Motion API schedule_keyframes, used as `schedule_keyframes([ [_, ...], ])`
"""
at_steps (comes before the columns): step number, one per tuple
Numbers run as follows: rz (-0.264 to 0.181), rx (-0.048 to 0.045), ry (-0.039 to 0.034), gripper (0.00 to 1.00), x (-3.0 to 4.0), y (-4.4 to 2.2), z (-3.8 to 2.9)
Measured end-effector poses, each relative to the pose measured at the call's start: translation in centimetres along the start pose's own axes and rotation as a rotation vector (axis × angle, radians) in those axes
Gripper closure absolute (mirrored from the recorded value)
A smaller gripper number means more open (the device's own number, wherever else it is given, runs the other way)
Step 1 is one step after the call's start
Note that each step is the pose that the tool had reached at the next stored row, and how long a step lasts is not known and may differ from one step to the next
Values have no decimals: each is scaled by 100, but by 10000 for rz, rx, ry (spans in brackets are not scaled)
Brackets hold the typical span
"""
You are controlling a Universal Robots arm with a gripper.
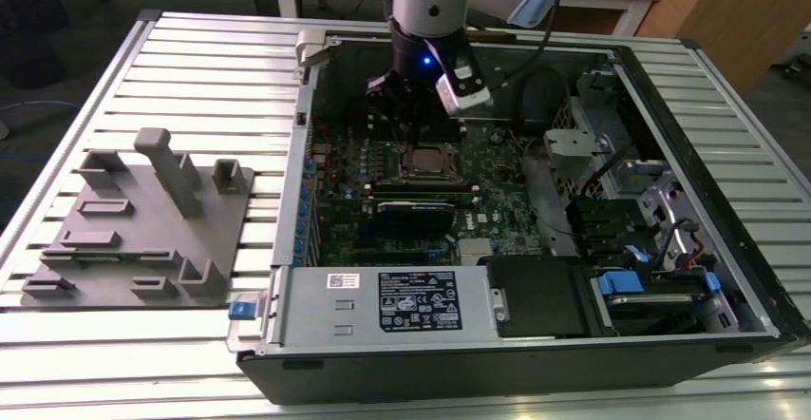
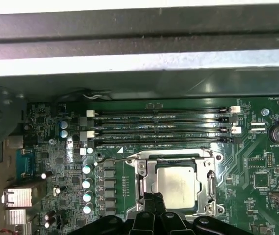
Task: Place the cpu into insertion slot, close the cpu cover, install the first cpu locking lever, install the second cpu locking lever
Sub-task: 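Install the first cpu locking lever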
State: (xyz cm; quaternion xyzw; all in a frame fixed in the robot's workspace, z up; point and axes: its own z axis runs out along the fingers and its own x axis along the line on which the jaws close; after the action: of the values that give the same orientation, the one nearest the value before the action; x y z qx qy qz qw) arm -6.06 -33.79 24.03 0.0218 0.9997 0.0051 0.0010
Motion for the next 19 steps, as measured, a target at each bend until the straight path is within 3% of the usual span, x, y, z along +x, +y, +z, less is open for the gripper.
schedule_keyframes([
  [14, 0, 1, 0, 90, 0, 1, -112],
  [19, -1, -1, 0, 90, 0, 1, -115],
])
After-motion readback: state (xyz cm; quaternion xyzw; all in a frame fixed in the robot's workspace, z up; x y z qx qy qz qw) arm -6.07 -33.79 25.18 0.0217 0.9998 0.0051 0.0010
